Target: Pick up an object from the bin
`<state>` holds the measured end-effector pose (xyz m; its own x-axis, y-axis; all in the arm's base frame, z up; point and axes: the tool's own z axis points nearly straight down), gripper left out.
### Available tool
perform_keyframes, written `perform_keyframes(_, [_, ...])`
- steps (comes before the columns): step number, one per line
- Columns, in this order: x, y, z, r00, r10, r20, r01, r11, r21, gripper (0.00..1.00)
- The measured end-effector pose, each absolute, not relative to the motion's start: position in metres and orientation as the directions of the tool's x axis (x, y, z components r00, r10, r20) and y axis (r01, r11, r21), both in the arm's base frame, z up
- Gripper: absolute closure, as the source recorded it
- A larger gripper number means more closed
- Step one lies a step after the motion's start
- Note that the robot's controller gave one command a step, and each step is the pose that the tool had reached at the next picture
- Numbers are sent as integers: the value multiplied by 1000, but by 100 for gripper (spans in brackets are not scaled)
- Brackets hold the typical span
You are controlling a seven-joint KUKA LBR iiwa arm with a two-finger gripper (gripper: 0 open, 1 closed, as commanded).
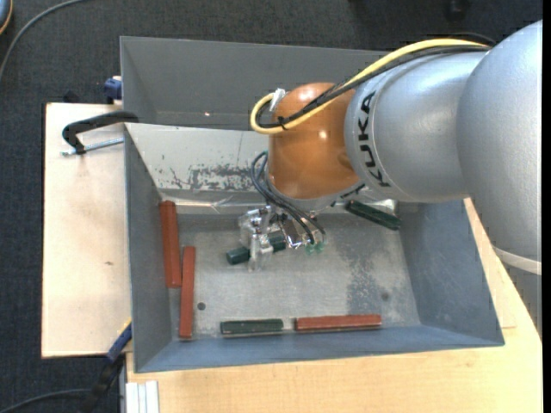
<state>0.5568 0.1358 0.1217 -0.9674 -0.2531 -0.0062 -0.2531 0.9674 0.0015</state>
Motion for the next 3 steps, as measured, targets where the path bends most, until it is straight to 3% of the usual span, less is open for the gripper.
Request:
perform_keyframes(1, [559,137,147,-968,-252,-9,-252,968,1,100])
perform_keyframes(2, [560,138,149,-968,-250,-6,-250,968,2,100])
perform_keyframes(3, [562,139,165,-968,-249,-8,-249,969,2,100])
